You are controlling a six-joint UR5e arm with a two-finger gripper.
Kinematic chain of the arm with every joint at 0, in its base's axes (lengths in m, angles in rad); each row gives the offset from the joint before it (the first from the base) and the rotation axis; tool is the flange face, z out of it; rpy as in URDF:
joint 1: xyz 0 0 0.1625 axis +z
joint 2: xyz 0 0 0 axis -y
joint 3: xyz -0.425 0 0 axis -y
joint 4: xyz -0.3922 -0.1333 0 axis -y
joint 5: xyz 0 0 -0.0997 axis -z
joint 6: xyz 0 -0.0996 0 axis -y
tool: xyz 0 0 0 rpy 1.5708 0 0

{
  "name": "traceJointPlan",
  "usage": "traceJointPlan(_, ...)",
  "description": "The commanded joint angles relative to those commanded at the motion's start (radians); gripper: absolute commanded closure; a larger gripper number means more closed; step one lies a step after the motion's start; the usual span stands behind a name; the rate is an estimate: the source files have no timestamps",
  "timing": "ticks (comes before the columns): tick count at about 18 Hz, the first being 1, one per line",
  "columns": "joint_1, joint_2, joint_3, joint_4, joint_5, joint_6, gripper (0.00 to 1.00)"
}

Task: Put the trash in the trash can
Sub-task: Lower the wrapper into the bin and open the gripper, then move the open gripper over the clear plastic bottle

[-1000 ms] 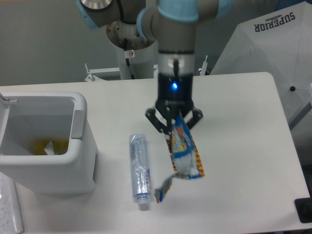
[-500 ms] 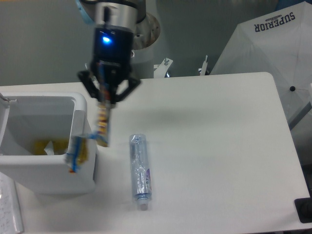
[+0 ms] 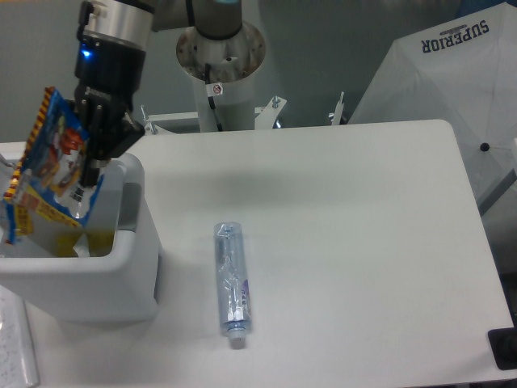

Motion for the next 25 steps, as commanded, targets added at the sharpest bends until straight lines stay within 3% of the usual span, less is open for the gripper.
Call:
traceJointPlan(5,-0.008,-0.006,-0.038,0.001,-0.003,-0.003,0.95)
traceJointPlan(8,-0.011,-0.012,-0.026,0.003,-0.003,-0.009,0.69)
traceJointPlan(9,-0.012,-0.014,-0.025,0.003,-0.003,-0.003,0.47)
traceJointPlan(13,-0.011,-0.018,-0.029,0.005,-0.002,-0.017,0.30)
traceJointPlan(19,-0.005,-0.006,-0.014,0.003,-0.002,-0.037,0.12)
traceJointPlan(22,0.070,0.006,-0.003,0.003,-0.002,-0.157,0.00)
traceJointPlan(25,0.207,0.009,-0.005,0.000,-0.005,-0.392,0.00)
